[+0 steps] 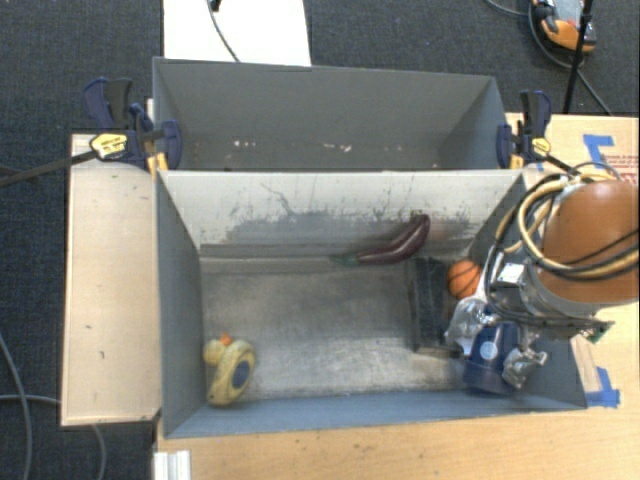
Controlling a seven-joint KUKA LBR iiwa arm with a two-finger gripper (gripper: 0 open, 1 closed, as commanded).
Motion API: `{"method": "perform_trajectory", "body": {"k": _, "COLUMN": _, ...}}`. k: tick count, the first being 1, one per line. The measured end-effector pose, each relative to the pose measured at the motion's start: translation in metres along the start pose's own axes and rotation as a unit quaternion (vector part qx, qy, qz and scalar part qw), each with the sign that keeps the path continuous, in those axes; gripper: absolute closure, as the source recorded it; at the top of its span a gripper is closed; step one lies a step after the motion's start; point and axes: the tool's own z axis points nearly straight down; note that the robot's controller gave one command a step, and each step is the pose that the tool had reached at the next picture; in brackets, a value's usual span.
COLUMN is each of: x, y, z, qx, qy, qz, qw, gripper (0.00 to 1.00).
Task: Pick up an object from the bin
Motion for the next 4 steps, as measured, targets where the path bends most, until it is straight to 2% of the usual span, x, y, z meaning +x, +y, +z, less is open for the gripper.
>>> {"method": "perform_trajectory", "body": {"k": 1, "x": 0.001, "y": -0.002, "z": -0.004, "qx": 0.003, "qy": -0.0005, "qz": 0.001, "qw": 1.0, "gripper": 0.0}}
{"method": "perform_trajectory", "body": {"k": 2, "x": 0.007, "y": -0.015, "z": 0.012, "qx": 0.006, "qy": -0.0004, "qz": -0.035, "qw": 0.9994, "gripper": 0.0}}
{"method": "perform_trajectory", "body": {"k": 3, "x": 0.008, "y": -0.024, "z": 0.029, "qx": 0.002, "qy": 0.0, "qz": -0.041, "qw": 0.9992, "gripper": 0.0}}
{"method": "perform_trajectory", "body": {"k": 4, "x": 0.014, "y": -0.024, "z": 0.027, "qx": 0.002, "qy": 0.0, "qz": 0.048, "qw": 0.9988, "gripper": 0.0}}
